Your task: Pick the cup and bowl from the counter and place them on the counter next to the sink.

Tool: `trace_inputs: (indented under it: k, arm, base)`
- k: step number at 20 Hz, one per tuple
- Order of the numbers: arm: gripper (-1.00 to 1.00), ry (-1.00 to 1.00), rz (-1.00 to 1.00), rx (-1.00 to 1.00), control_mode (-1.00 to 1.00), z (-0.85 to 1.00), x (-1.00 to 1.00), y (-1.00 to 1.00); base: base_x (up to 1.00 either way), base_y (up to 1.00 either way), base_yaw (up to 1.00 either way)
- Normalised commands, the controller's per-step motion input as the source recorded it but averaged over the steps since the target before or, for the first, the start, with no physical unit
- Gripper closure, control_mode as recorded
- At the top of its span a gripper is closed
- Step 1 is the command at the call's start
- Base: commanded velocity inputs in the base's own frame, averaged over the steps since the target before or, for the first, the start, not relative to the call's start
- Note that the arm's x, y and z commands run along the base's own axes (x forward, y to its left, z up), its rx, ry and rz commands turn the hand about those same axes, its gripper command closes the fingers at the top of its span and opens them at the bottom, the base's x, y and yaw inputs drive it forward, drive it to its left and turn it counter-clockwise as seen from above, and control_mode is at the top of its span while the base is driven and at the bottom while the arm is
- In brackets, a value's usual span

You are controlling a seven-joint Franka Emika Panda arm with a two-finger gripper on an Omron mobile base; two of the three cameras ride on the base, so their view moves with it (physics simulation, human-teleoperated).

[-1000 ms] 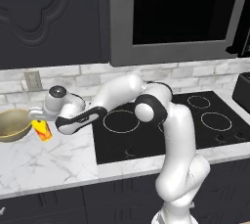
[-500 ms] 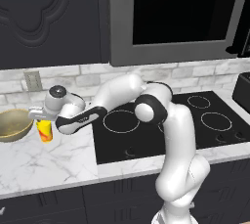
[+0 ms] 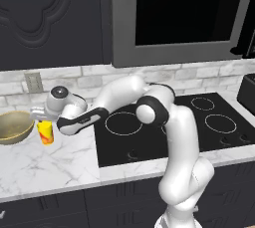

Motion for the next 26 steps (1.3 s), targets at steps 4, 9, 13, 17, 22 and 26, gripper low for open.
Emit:
trace_inputs:
  k: [4,9,13,17,22,26]
  arm:
    - [-1.00,0.06,-0.07,-0.01,-1.00,-0.21,0.20,0.00]
    - [-1.00,0.07,-0.06,-0.01,-1.00,-0.33,0.04,0.08]
    - [-1.00,0.06,-0.03,-0.01,-1.00,-0.36,0.00,0.15]
    - [-1.00,0.05,-0.02,0.00,-1.00,-0.39,0.00,0.14]
    - [-1.00,0.03,-0.02,0.00,-1.00,-0.26,0.00,0.08]
    - [-1.00,0.07,-0.03,0.00,-1.00,-0.13,-0.14,0.00]
  base:
    - [0.00,0.00,0.00]
    - [0.00,0.00,0.00]
    - [0.00,0.00,0.00]
    - [0.00,0.00,0.00]
    - [0.00,0.00,0.00]
    - [0.00,0.00,0.00]
